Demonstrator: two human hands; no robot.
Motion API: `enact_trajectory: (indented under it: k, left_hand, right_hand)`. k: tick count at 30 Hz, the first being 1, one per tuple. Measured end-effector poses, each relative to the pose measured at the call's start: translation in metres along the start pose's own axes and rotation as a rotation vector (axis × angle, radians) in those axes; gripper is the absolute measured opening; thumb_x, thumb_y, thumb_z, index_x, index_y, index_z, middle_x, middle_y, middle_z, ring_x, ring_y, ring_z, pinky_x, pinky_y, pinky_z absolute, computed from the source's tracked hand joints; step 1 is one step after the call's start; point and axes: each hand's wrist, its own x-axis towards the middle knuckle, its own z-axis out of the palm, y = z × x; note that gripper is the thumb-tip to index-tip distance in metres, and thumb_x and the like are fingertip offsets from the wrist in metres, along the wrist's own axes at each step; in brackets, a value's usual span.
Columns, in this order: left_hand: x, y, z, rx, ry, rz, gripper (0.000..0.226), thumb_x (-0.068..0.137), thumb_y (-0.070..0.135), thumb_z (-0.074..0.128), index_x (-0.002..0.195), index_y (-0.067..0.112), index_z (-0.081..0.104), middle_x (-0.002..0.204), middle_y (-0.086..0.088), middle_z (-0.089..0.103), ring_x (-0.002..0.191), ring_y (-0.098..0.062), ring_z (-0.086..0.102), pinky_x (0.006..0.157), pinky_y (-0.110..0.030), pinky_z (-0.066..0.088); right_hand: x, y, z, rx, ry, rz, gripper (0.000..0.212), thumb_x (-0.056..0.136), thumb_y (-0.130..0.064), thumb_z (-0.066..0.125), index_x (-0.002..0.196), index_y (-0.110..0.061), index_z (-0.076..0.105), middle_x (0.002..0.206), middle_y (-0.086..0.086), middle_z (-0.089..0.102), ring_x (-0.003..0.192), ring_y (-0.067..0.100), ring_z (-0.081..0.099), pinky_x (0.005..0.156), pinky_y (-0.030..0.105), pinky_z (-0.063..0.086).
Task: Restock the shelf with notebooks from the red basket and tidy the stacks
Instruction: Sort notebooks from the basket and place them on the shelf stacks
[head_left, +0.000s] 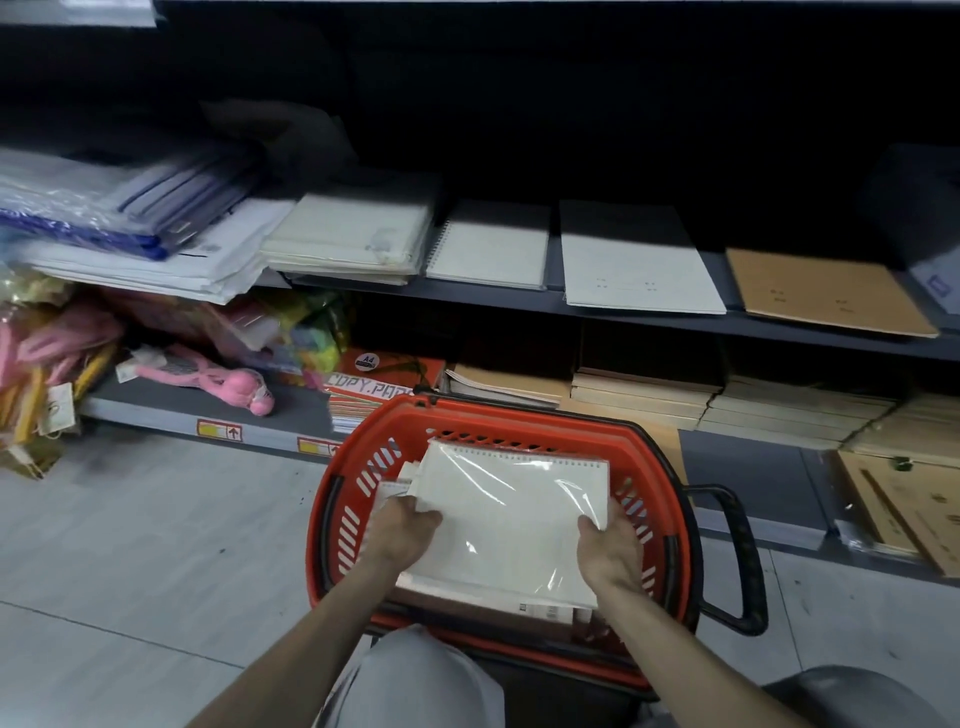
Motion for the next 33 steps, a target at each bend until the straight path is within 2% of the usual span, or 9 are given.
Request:
enact_trajectory:
  k: [3,9,15,19,22,26,28,30,33]
  left_hand:
    - [-0.007,0.016,-0.010,-0.030,0.073,0.036,0.011,0.098,0.013,0.059,0.102,0.021,0.066,0.100,0.002,0.068,0.083,-0.013,0.062,0.071,-0.025,0.050]
    - [-0.017,0.047,-0.061,-0.195,0.146,0.101,0.033,0.092,0.016,0.065,0.124,0.026,0.061,0.117,0.000,0.069,0.105,-0.025,0.065,0.085,-0.039,0.057]
    - [-0.037,0.091,-0.143,-0.287,0.139,0.228,0.015,0.091,0.018,0.073,0.105,0.020,0.075,0.098,-0.004,0.079,0.090,-0.027,0.074,0.094,-0.051,0.057]
    - [-0.043,0.124,-0.183,-0.398,0.102,0.324,0.022,0.095,0.016,0.070,0.112,0.031,0.071,0.099,0.002,0.077,0.088,-0.021,0.073,0.069,-0.032,0.057]
    - [-0.032,0.138,-0.201,-0.661,0.149,0.323,0.025,0.084,0.014,0.076,0.108,0.011,0.071,0.095,-0.013,0.073,0.075,-0.030,0.068,0.056,-0.033,0.052]
    - [-0.023,0.145,-0.199,-1.127,-0.108,0.260,0.043,0.096,0.025,0.059,0.130,-0.001,0.059,0.126,-0.020,0.069,0.111,-0.036,0.068,0.093,-0.041,0.054]
    - [-0.033,0.142,-0.186,-0.966,-0.295,0.280,0.041,0.102,0.025,0.058,0.138,0.007,0.057,0.132,-0.022,0.068,0.121,-0.041,0.065,0.109,-0.050,0.049]
    - [-0.039,0.134,-0.175,-0.693,-0.382,0.362,0.041,0.097,0.017,0.068,0.136,0.011,0.057,0.123,-0.022,0.071,0.105,-0.039,0.069,0.097,-0.048,0.058]
    - [-0.033,0.121,-0.184,-0.590,-0.149,0.475,0.043,0.091,-0.004,0.069,0.131,0.006,0.059,0.098,-0.012,0.072,0.081,-0.025,0.063,0.076,-0.033,0.058]
  right_hand:
    - [-0.016,-0.022,0.000,0.077,0.048,-0.071,0.045,0.107,-0.018,0.051,0.152,-0.022,0.045,0.146,0.005,0.057,0.136,0.033,0.054,0.114,0.044,0.040]
    - [-0.030,-0.074,-0.011,0.230,-0.050,-0.174,0.014,0.104,-0.023,0.058,0.118,-0.024,0.059,0.119,-0.003,0.067,0.087,0.003,0.059,0.091,0.033,0.047]
    - [-0.039,-0.141,-0.023,0.465,-0.134,-0.237,0.010,0.100,-0.012,0.063,0.105,-0.018,0.070,0.100,0.001,0.076,0.091,0.019,0.071,0.083,0.036,0.055]
    - [-0.048,-0.184,-0.022,0.609,-0.155,-0.246,0.007,0.101,-0.012,0.064,0.102,-0.012,0.071,0.094,0.006,0.075,0.081,0.021,0.067,0.075,0.033,0.053]
    - [-0.041,-0.212,-0.008,0.695,-0.183,-0.155,0.010,0.097,-0.014,0.070,0.102,-0.006,0.073,0.097,0.011,0.077,0.088,0.030,0.072,0.085,0.044,0.060]
    - [-0.041,-0.247,0.017,0.952,-0.308,0.078,0.018,0.095,-0.004,0.067,0.113,-0.001,0.067,0.117,0.019,0.073,0.110,0.038,0.070,0.098,0.061,0.054]
    - [-0.054,-0.257,0.029,1.091,-0.463,0.161,0.030,0.092,0.011,0.056,0.120,0.001,0.063,0.119,0.021,0.071,0.112,0.039,0.068,0.096,0.053,0.056]
    - [-0.070,-0.259,0.032,1.011,-0.618,0.131,0.025,0.091,0.015,0.054,0.111,0.004,0.065,0.110,0.022,0.072,0.105,0.035,0.070,0.095,0.042,0.057]
    - [-0.067,-0.250,0.033,0.745,-0.624,-0.025,0.026,0.091,0.007,0.067,0.117,0.007,0.068,0.101,0.020,0.078,0.085,0.026,0.072,0.072,0.028,0.056]
